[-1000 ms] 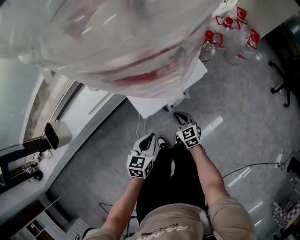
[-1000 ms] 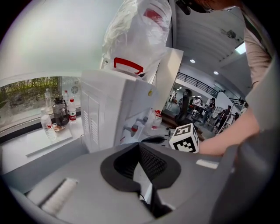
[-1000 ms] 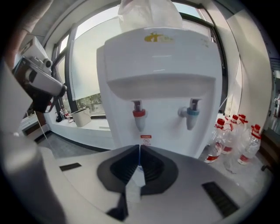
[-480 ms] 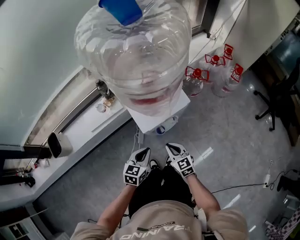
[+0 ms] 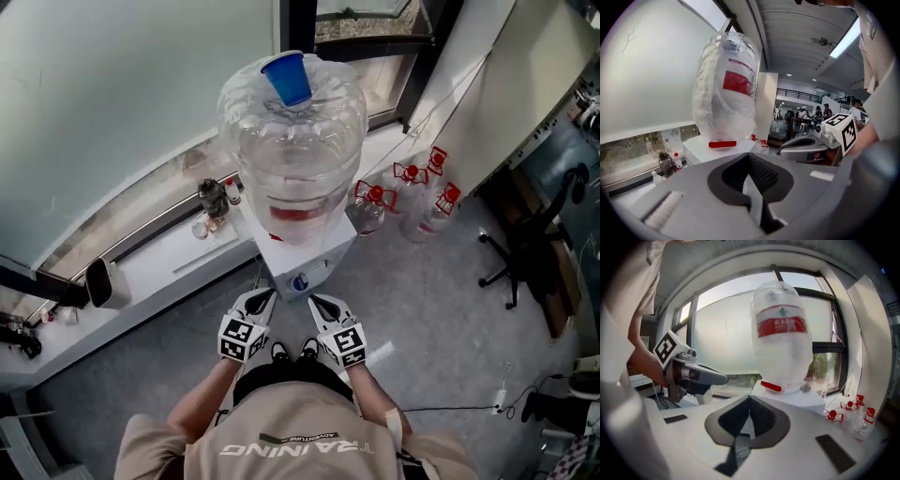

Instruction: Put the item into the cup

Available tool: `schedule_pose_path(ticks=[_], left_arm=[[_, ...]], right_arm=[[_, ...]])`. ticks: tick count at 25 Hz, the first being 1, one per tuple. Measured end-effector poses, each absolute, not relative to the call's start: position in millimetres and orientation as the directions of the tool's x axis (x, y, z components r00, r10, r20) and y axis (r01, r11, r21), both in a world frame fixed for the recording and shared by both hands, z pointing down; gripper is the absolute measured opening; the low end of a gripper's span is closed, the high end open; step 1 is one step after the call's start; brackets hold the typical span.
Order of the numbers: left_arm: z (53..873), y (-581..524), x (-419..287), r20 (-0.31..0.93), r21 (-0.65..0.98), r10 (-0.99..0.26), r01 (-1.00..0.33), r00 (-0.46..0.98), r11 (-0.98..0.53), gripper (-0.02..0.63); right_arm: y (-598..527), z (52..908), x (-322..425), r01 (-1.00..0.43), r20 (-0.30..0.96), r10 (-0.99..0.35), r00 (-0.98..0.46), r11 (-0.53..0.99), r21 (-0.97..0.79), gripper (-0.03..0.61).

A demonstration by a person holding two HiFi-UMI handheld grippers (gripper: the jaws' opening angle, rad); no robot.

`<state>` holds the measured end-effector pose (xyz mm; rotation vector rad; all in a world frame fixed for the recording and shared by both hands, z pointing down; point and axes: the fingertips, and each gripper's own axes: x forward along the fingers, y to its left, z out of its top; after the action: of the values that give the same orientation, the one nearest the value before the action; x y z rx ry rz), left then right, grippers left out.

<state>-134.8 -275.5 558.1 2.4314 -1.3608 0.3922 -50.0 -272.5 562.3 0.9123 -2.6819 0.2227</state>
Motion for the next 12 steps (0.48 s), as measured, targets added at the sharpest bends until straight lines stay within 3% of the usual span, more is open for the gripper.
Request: schedule_pose_path(ticks=[12], left_arm=[[456.2, -295.9, -152.1, 0.244, 0.121, -0.850, -0.885, 0.466, -0.450, 0.008]], right_arm=[[-290.9, 453.2, -42.9, -0.627, 0.236, -0.602, -0.763, 0.778, -0.042, 0.011]])
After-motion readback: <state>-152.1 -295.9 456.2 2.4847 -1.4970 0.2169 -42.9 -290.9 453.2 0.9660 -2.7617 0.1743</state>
